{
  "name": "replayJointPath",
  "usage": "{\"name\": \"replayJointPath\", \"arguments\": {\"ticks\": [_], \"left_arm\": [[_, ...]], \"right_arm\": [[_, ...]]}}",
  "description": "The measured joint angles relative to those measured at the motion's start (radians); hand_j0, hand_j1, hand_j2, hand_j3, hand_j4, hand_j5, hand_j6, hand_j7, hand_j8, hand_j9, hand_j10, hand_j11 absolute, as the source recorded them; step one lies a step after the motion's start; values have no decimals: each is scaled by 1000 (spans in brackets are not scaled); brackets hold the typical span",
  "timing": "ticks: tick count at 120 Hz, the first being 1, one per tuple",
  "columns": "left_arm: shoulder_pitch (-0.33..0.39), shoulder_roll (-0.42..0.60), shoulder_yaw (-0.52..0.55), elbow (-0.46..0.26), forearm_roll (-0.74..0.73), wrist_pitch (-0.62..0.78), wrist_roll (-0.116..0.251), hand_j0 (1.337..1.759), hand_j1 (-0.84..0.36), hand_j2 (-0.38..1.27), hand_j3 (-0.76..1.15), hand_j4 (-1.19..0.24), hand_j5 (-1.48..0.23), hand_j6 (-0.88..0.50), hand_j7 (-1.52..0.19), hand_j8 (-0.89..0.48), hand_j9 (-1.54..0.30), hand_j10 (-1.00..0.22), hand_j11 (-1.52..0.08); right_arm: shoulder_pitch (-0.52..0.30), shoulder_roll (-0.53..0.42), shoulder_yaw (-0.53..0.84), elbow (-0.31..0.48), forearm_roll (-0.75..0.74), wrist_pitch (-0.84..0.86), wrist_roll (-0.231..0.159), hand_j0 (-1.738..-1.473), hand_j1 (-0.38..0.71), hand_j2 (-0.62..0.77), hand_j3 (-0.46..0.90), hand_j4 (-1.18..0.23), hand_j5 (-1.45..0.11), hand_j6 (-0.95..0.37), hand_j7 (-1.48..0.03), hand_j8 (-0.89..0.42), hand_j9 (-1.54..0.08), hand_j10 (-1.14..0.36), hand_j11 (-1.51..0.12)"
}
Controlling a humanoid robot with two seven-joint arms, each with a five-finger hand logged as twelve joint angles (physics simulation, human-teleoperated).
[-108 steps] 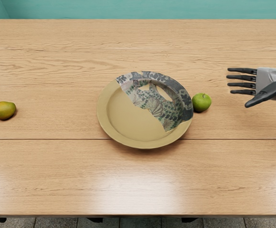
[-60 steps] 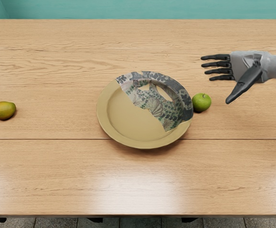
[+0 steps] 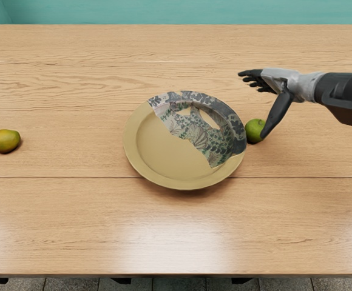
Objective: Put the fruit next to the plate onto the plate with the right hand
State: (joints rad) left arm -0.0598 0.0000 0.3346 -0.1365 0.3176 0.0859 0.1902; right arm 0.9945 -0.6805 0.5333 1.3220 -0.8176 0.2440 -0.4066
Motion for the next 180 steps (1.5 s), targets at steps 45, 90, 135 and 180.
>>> {"name": "replayJointPath", "arguments": {"ticks": [45, 90, 135, 180], "left_arm": [[0, 0, 0, 0, 0, 0, 0, 1658, 58, 49, 0, -243, -316, -243, -316, -243, -316, -243, -316], [0, 0, 0, 0, 0, 0, 0, 1658, 58, 49, 0, -243, -316, -243, -316, -243, -316, -243, -316], [0, 0, 0, 0, 0, 0, 0, 1658, 58, 49, 0, -243, -316, -243, -316, -243, -316, -243, -316], [0, 0, 0, 0, 0, 0, 0, 1658, 58, 49, 0, -243, -316, -243, -316, -243, -316, -243, -316]], "right_arm": [[-60, 26, -61, -31, -34, -129, 76, -1658, -165, -29, 0, -157, -201, -158, -200, -157, -201, -156, -201], [-96, 33, -140, -51, -95, -220, 244, -1658, -164, -29, 0, -158, -203, -160, -202, -159, -203, -158, -203], [-134, 56, -155, -90, -101, -319, 262, -1658, -92, -40, 0, -219, -281, -220, -281, -219, -281, -218, -281], [-158, 90, -181, -123, -98, -373, 261, -1658, -11, -54, 0, -286, -368, -287, -368, -286, -368, -285, -368]]}}
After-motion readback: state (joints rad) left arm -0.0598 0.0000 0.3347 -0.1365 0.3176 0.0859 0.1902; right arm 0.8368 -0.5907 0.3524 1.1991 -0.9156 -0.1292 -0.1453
